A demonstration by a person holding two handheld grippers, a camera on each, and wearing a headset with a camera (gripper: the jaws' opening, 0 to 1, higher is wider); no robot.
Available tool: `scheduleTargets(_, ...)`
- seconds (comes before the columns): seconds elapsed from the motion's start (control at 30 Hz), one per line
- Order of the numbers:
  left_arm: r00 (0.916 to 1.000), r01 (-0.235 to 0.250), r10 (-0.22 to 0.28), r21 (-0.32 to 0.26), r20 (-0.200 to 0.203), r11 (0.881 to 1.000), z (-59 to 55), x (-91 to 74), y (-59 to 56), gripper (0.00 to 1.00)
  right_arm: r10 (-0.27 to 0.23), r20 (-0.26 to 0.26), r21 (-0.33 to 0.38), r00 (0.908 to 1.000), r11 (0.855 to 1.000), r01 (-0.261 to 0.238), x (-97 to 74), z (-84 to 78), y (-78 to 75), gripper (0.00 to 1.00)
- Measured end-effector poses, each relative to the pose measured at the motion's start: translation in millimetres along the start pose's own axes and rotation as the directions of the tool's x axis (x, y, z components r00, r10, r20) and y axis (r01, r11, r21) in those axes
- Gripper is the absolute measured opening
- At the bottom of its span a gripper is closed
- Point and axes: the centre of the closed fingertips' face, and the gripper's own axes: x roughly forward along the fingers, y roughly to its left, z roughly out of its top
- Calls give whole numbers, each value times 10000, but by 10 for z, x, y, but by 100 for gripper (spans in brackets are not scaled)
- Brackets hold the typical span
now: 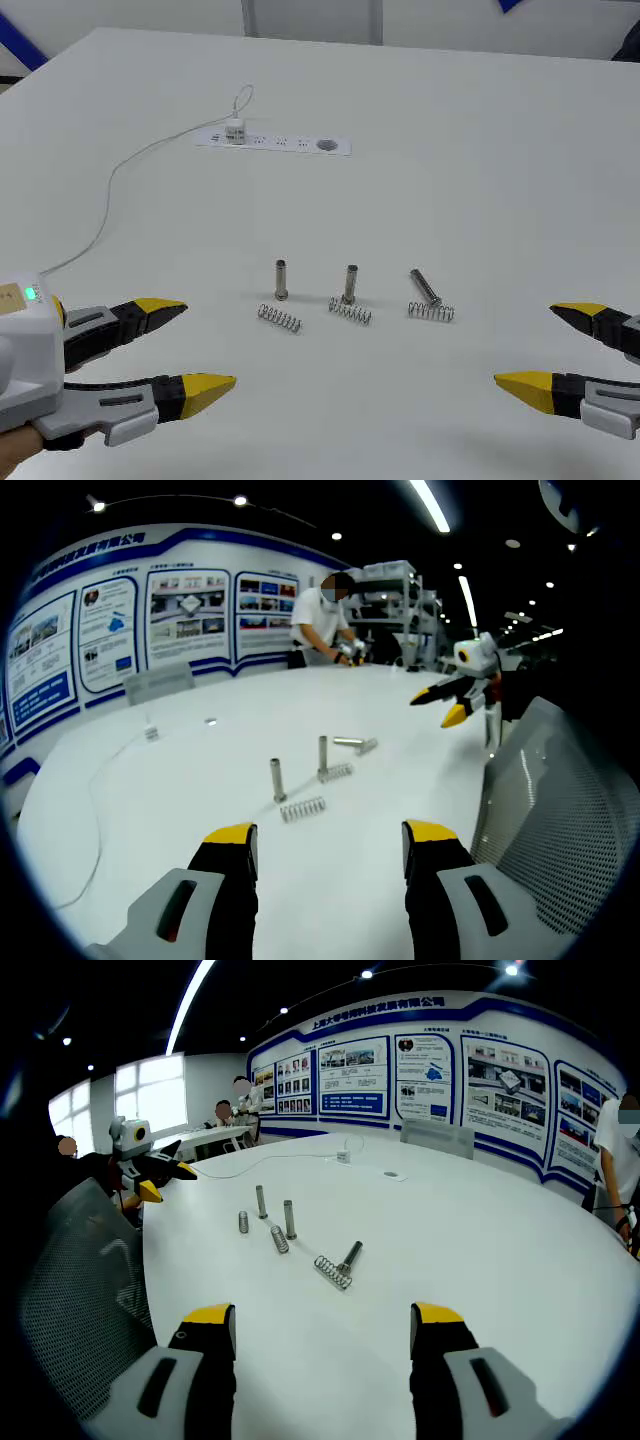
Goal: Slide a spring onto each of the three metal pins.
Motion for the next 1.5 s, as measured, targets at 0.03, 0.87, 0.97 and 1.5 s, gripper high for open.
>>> scheduleTargets(0.03, 10000, -2, 2, 2, -5, 10000, -1, 1, 1, 59, -7, 5, 12, 10000, 10000, 7, 1, 1, -3, 72)
scheduleTargets(0.87, 10000, -61, 61, -16, 79, 10000, 9, -3, -3, 59, -101, -78, 250, 9999, 9996, 103, 36, 37, -58, 68)
scheduleTargets(0.97, 9999, -64, 64, -7, 91, 10000, 17, -4, -6, 59, -65, -141, 296, 9999, 9995, 69, 58, 63, -68, 66)
scheduleTargets(1.5, 10000, -65, 65, 61, 35, 10000, 23, -10, -20, 58, -177, -935, -103, 9955, 9998, 168, 379, 244, -213, 53)
